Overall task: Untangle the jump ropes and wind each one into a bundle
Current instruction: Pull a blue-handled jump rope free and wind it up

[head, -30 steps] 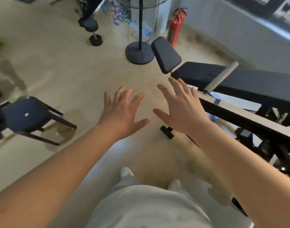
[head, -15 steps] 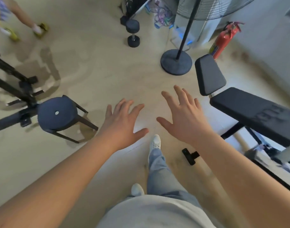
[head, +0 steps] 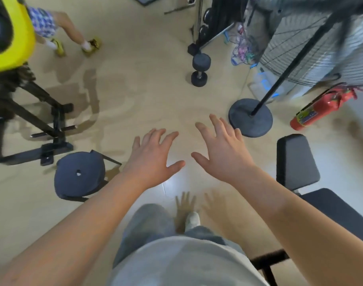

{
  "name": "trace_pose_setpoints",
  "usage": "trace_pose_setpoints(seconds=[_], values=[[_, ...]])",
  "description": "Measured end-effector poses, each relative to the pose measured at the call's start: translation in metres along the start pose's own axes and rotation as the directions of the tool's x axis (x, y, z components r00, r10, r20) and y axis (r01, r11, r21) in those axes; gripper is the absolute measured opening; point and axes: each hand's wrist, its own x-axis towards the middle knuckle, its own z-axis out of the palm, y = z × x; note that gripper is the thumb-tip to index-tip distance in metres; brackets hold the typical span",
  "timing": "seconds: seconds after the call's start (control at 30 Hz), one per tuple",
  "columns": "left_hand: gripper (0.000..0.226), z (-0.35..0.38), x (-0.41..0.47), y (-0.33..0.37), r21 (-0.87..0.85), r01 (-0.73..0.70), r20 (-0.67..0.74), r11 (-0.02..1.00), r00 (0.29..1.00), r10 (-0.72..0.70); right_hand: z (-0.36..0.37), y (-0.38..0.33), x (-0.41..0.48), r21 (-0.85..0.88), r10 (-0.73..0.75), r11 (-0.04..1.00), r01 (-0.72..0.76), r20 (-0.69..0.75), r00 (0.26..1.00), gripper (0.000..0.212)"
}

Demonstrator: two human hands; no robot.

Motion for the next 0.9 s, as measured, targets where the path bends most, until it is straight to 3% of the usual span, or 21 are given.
trace_pose_setpoints(seconds=[0.2, 0.6, 0.9], values=[[0.083, -0.029, 0.122, -0.046, -0.031, 0.02, -0.03, 0.999, 0.999, -0.021, -0.014, 0.019, 0.138, -0.024, -0.024, 0.999, 0.024, 0.009, 1.0, 0.077], [0.08, -0.119, 0.411, -0.189, -0.071, -0.059, 0.023, 0.996, 0.998, 0.06, -0.067, 0.023, 0.453, 0.038, 0.101, 0.994, -0.103, 0.037, 0.994, 0.074], [0.083, -0.176, 0.619, -0.244, -0.091, -0.085, 0.03, 0.992, 0.996, 0.088, -0.103, 0.072, 0.66, 0.042, 0.14, 0.99, -0.138, -0.066, 0.988, 0.075]])
